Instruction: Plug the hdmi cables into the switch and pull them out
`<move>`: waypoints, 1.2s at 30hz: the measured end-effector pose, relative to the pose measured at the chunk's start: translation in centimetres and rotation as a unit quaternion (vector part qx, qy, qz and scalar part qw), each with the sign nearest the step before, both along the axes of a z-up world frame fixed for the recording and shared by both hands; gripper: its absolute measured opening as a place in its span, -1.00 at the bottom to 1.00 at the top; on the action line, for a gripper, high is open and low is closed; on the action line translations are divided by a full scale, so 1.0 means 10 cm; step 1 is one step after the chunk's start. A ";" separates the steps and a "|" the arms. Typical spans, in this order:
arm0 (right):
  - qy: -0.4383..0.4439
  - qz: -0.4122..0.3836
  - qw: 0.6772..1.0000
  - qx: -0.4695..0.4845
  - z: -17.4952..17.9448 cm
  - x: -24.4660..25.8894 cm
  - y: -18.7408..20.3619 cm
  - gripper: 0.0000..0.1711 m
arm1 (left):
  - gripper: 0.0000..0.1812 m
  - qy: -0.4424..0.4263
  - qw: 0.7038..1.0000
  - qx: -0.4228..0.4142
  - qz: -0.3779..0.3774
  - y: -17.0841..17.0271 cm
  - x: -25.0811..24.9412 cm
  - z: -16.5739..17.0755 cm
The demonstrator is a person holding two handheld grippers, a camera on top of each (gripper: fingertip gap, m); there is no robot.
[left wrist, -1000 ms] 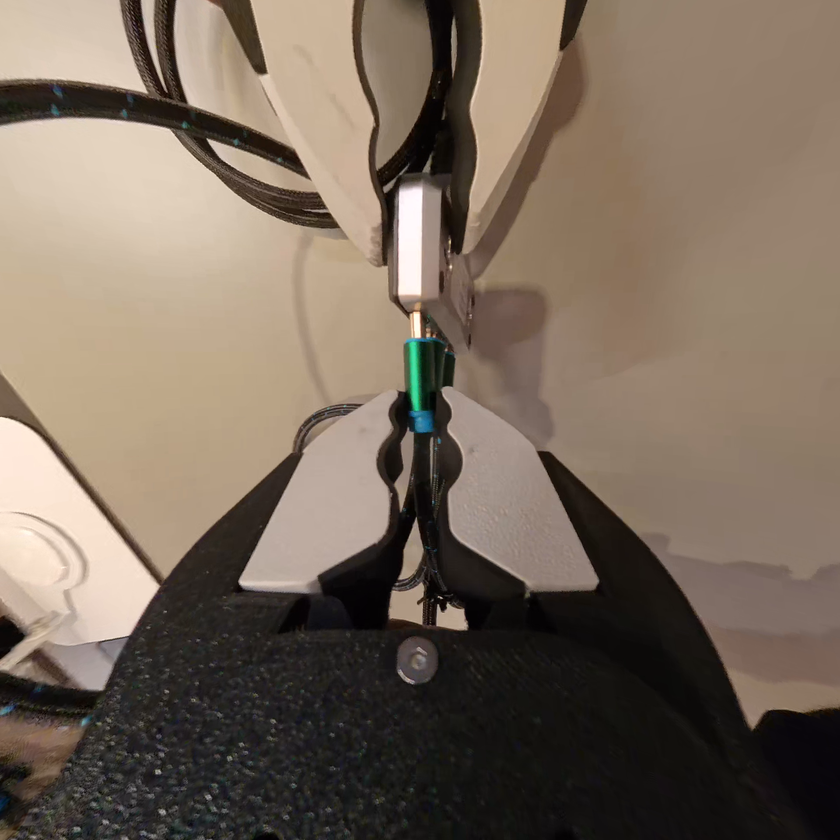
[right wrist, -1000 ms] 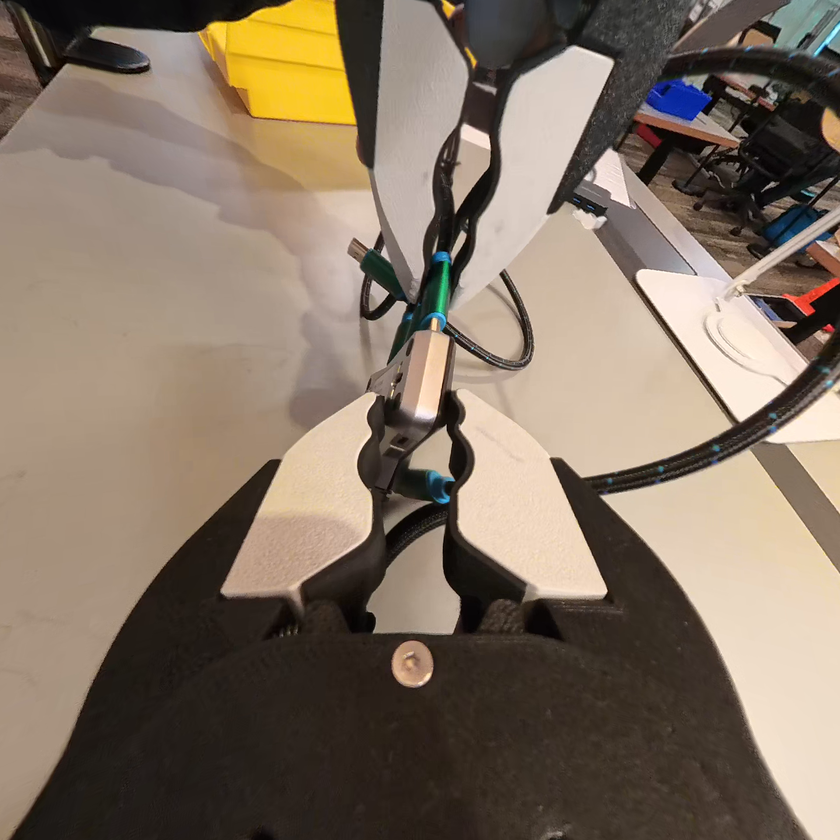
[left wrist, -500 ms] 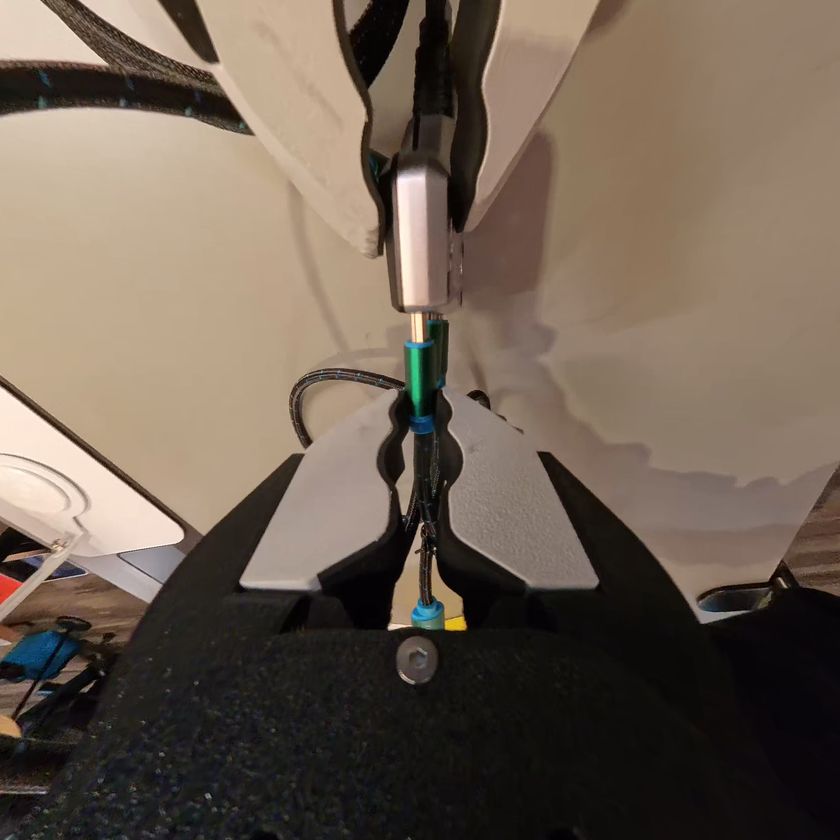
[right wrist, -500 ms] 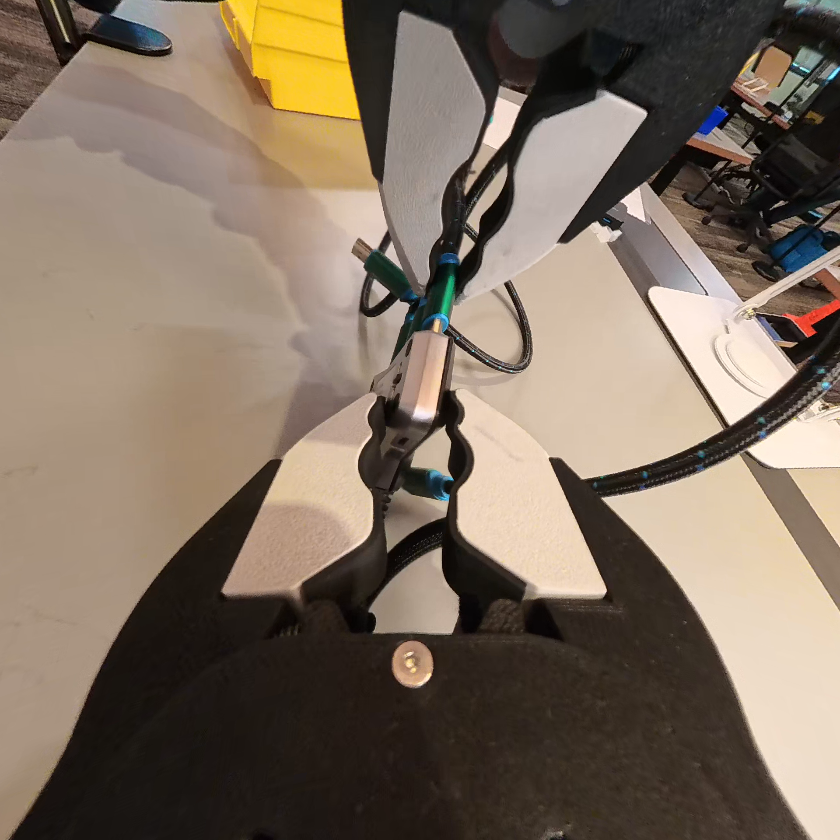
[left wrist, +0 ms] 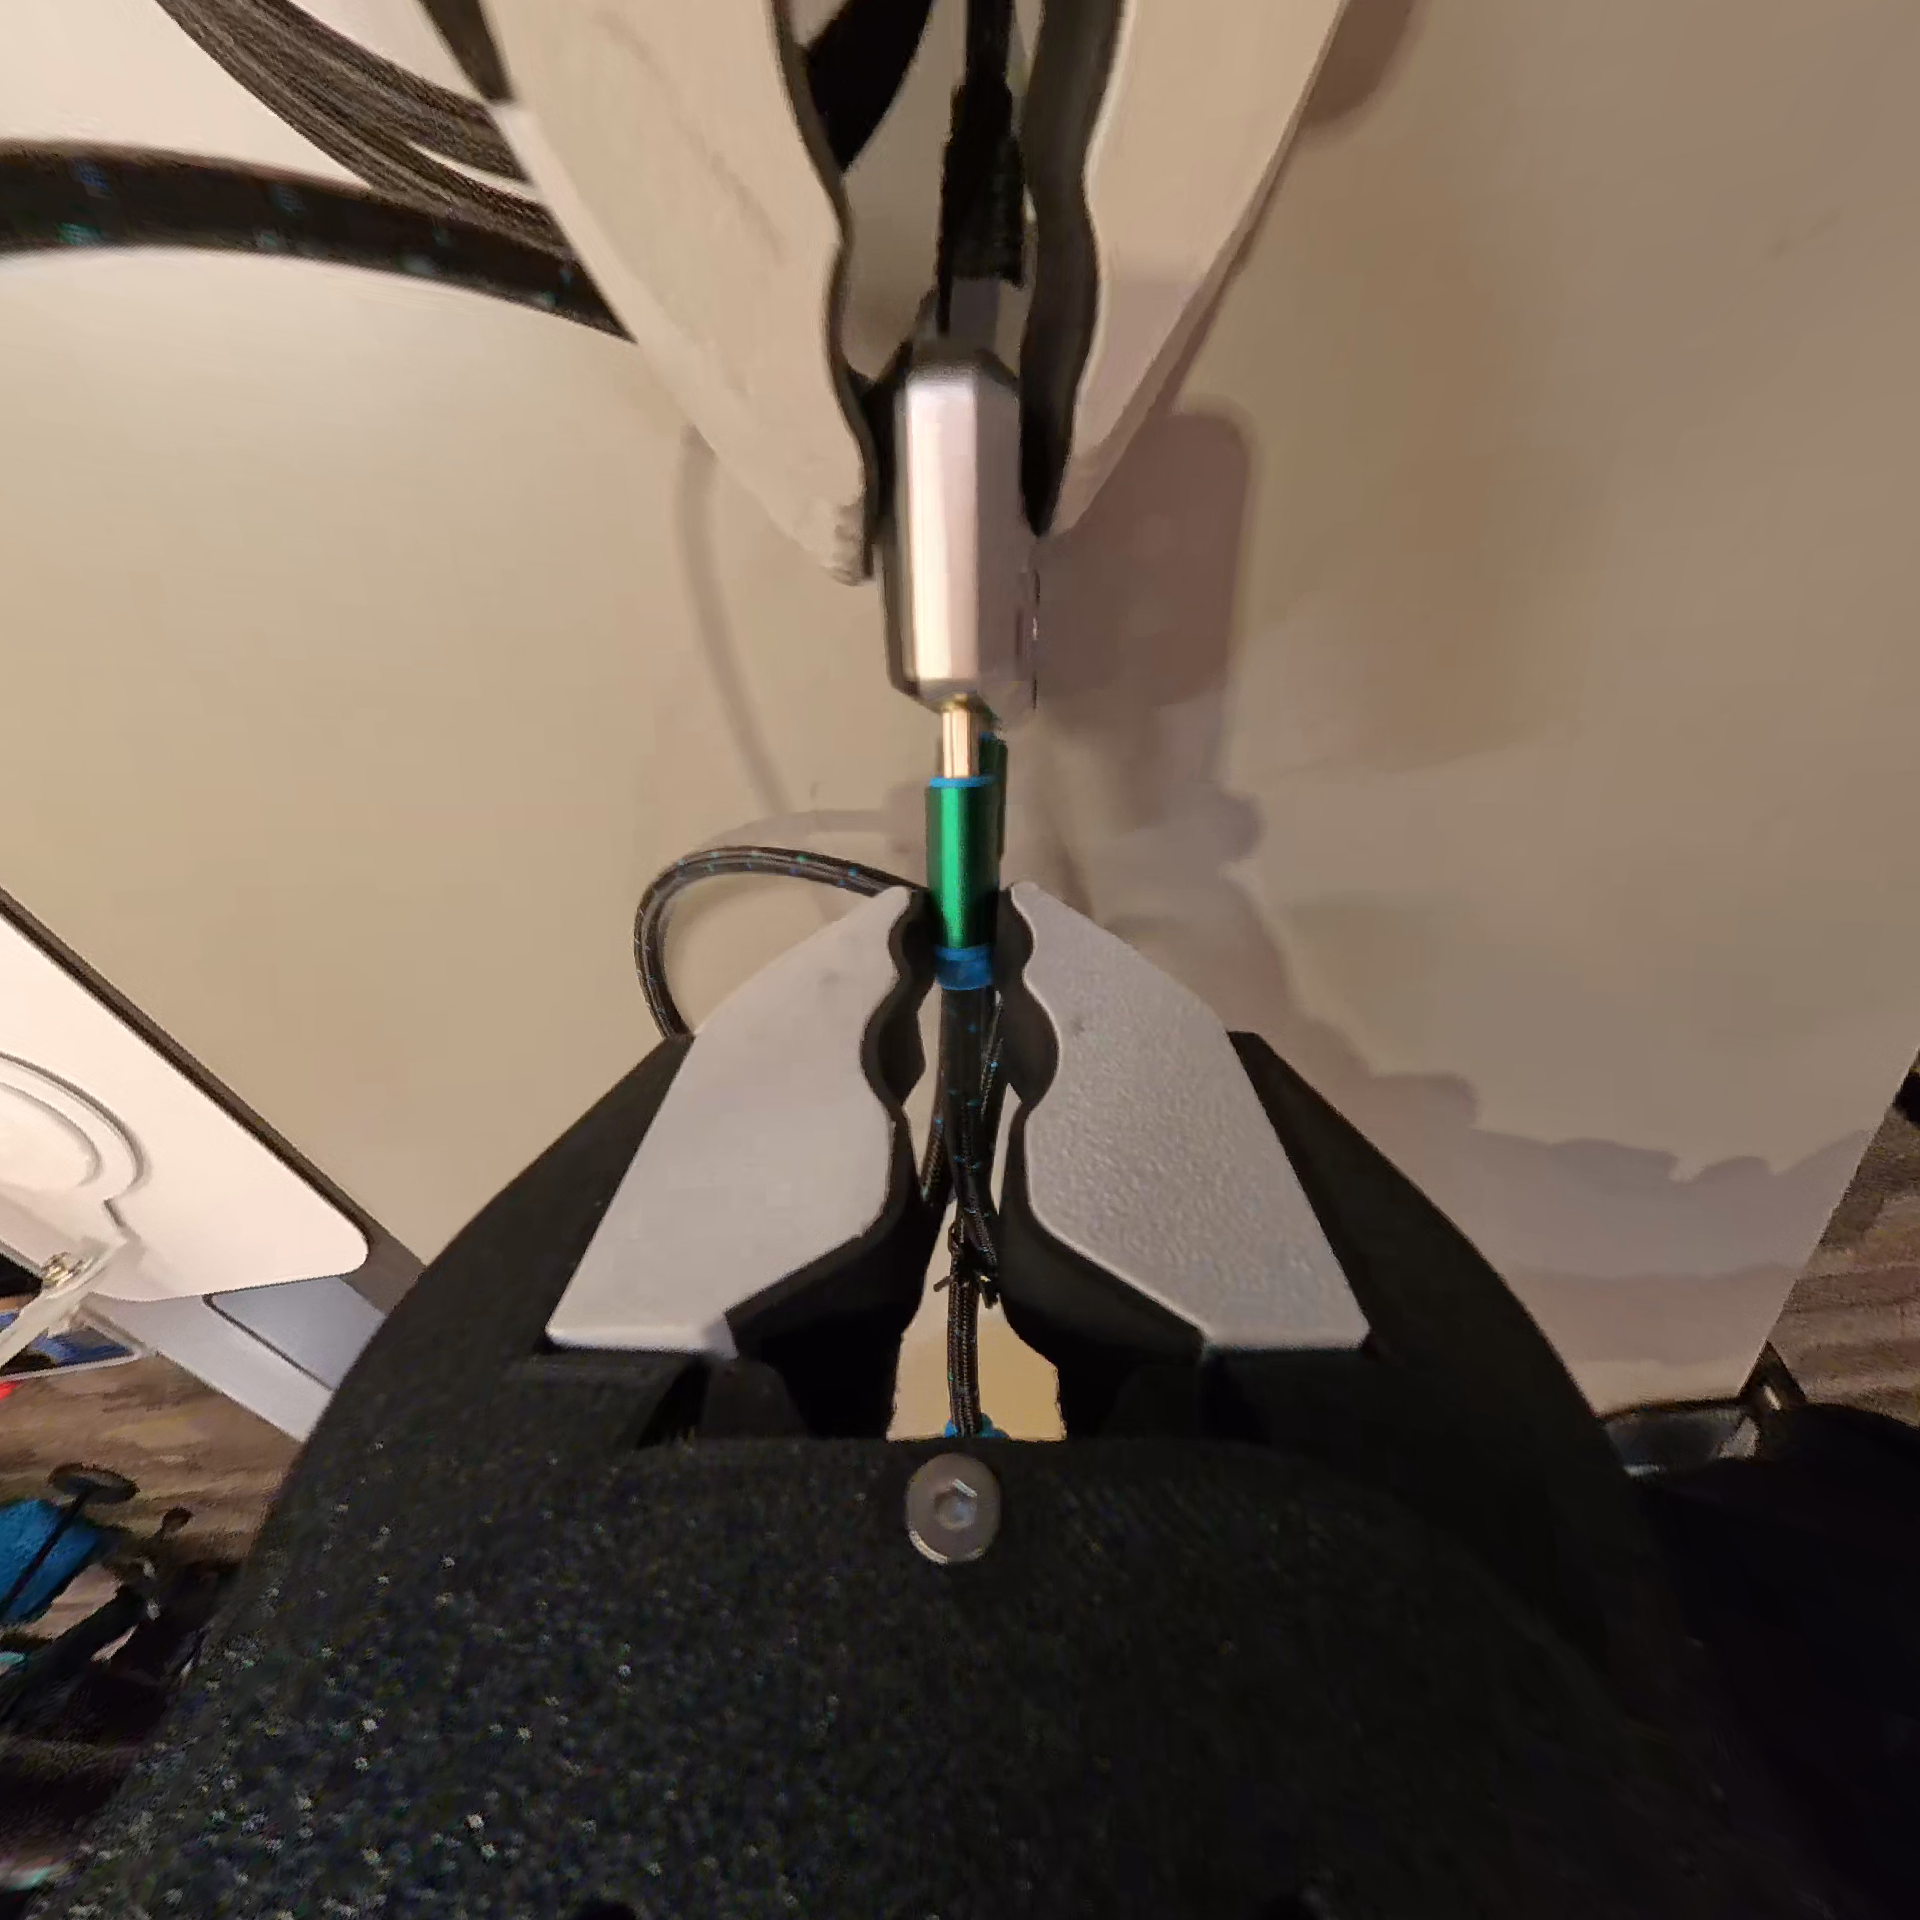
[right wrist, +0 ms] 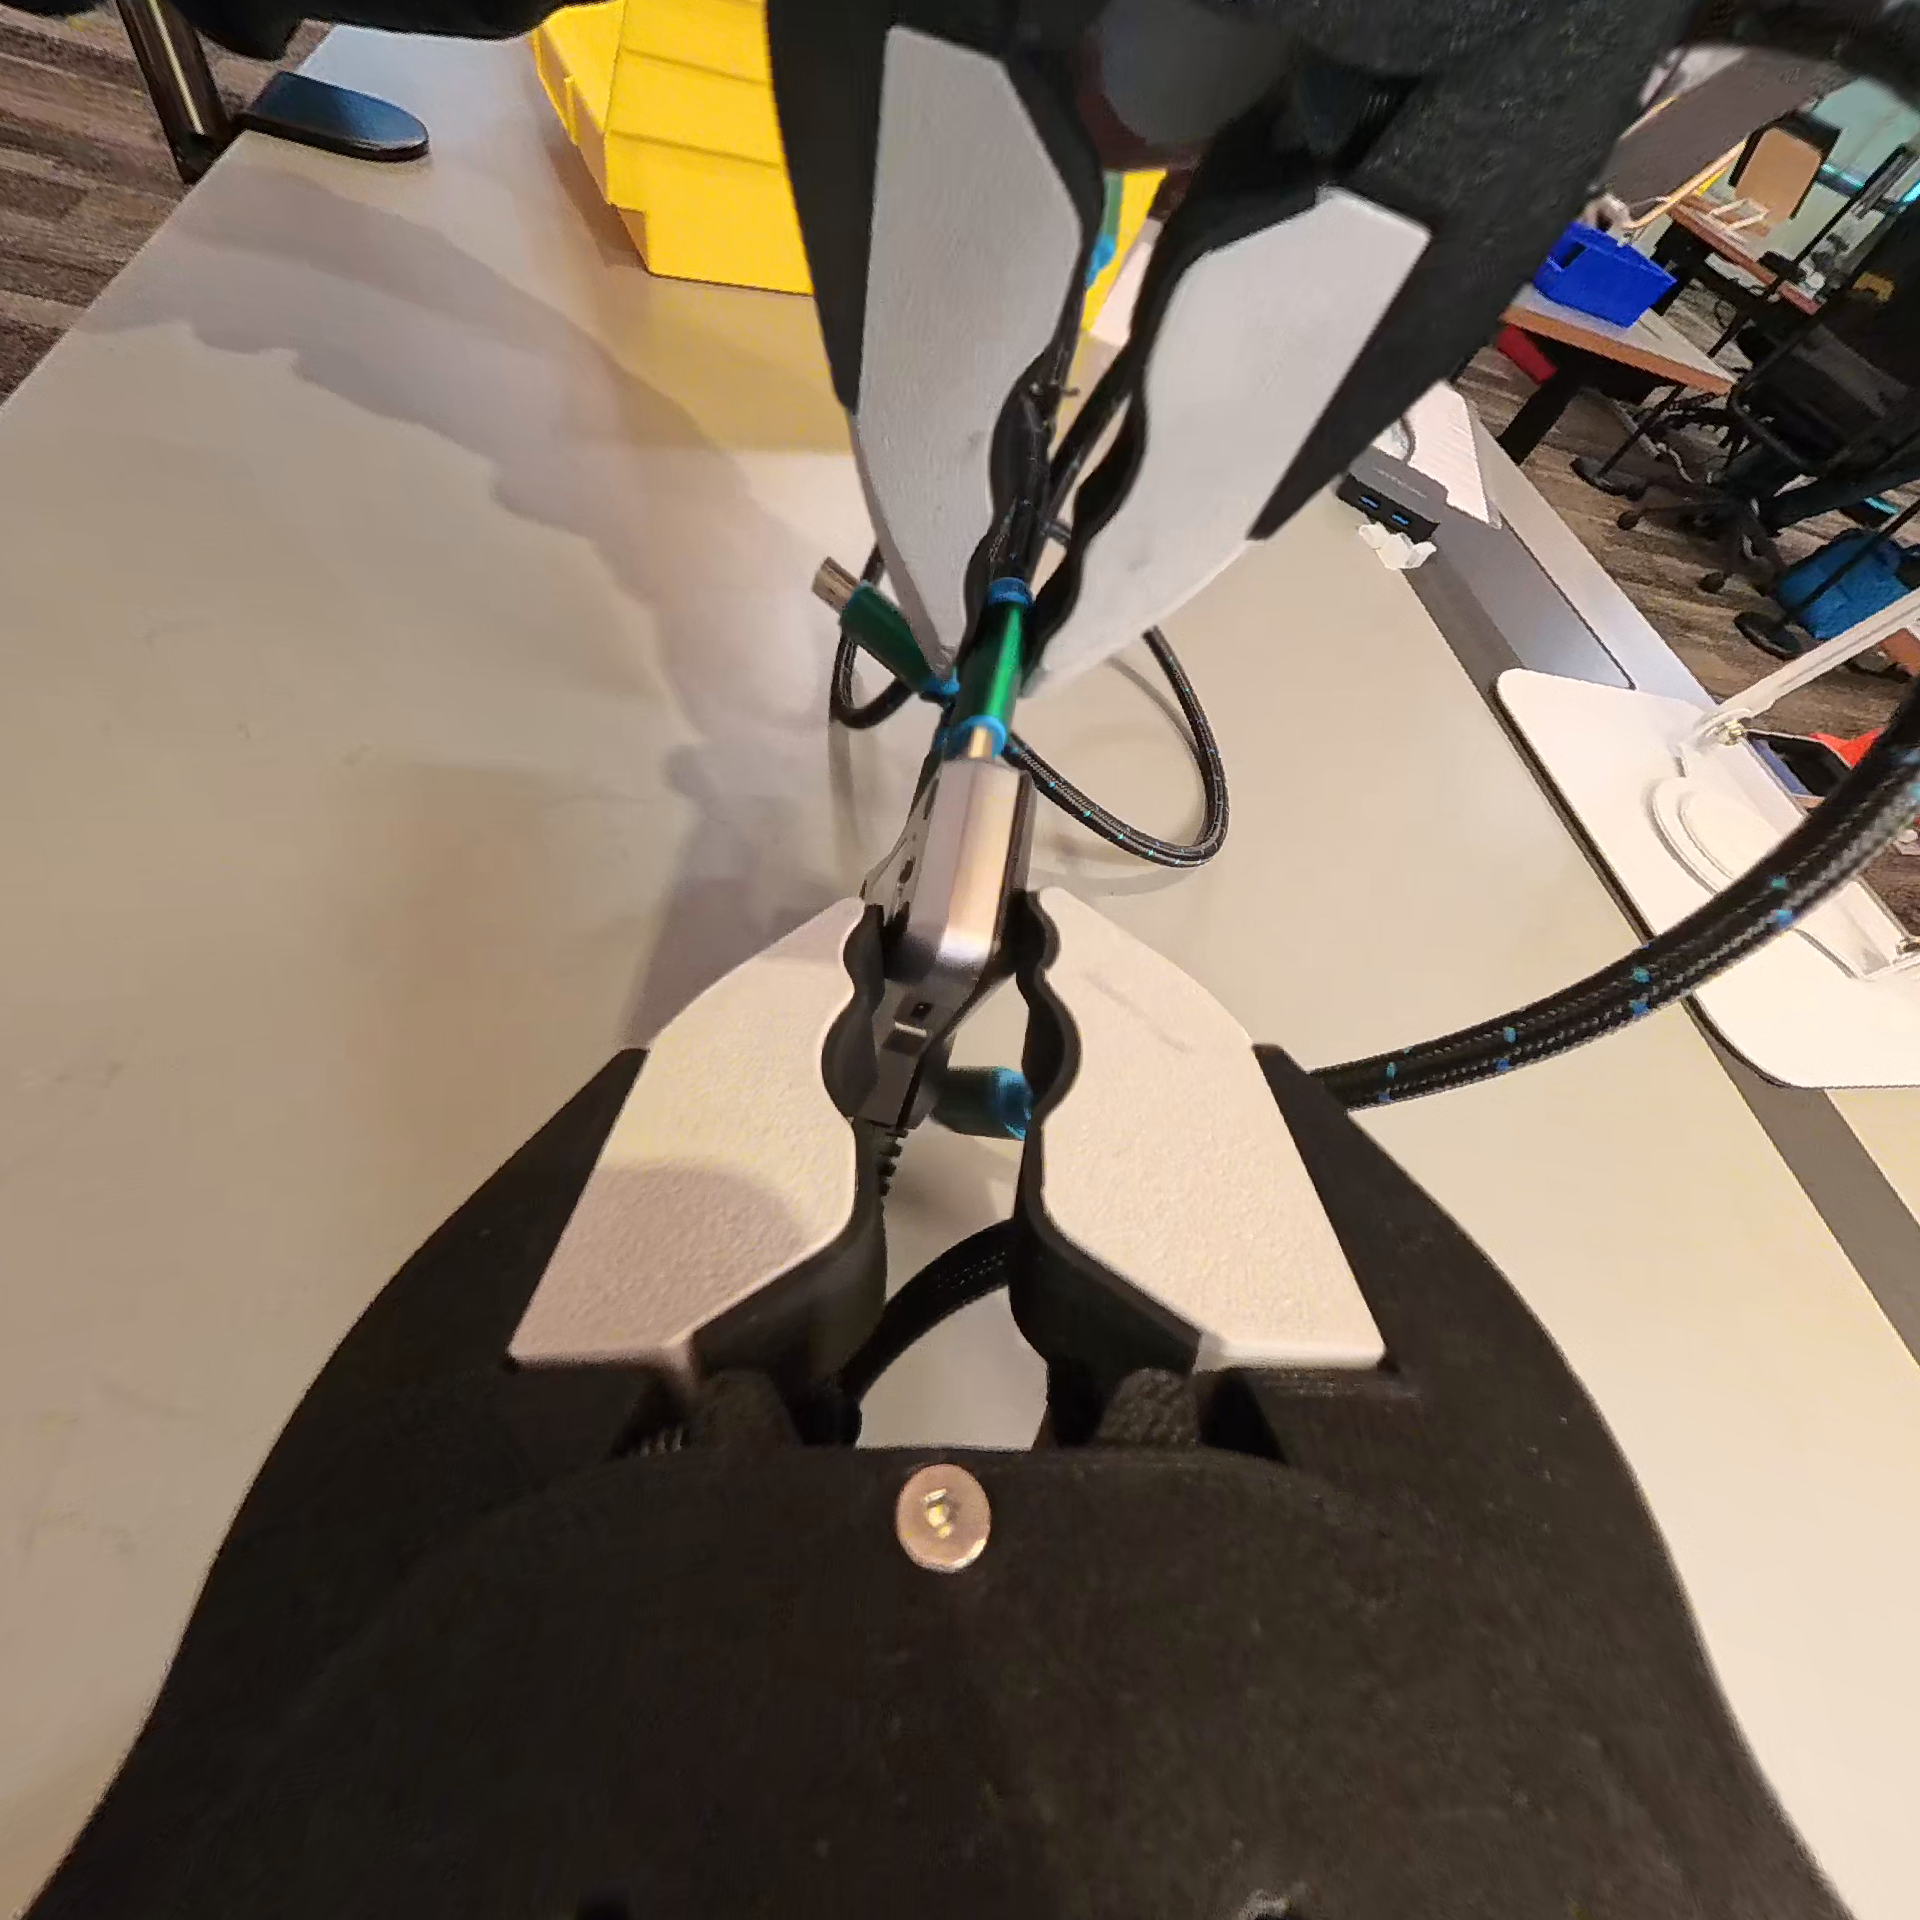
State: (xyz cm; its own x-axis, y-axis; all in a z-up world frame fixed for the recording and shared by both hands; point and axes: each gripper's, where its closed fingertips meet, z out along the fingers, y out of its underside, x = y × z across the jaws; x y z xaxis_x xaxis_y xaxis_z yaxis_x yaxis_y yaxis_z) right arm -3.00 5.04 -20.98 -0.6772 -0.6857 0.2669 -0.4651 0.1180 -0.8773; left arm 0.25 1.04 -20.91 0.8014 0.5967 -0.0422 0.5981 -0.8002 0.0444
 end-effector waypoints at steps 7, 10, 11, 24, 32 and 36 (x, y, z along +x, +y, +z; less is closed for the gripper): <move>-0.002 -0.005 1.000 0.001 0.00 -0.02 -0.01 -0.71 | -0.88 0.007 1.000 -0.020 0.001 -0.02 -0.03 -0.01; 0.000 -0.005 1.000 0.001 0.00 -0.02 -0.01 -0.71 | -0.88 0.006 0.999 -0.034 -0.001 -0.03 -0.04 -0.01; 0.000 -0.004 1.000 0.001 0.00 -0.02 -0.01 -0.71 | -0.88 0.007 0.999 -0.034 -0.002 -0.03 -0.04 -0.01; 0.005 -0.003 1.000 -0.002 0.00 -0.02 0.01 -0.71 | -0.88 0.008 1.000 -0.009 0.002 0.03 -0.04 0.03; 0.011 0.000 1.000 -0.003 -0.01 -0.01 0.02 -0.71 | -0.88 0.008 1.000 0.017 0.003 0.07 -0.04 0.05; 0.011 -0.002 1.000 -0.003 -0.01 -0.02 0.02 -0.71 | -0.88 0.023 0.999 0.043 0.011 0.10 -0.07 0.09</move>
State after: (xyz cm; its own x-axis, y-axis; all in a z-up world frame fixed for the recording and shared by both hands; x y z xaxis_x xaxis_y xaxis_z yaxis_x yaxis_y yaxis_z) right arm -3.18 5.20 -21.05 -0.6731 -0.6818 0.2865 -0.4843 0.1137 -0.8675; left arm -0.42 2.04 -20.01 0.7868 0.6166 -0.0267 0.6149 -0.7869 -0.0522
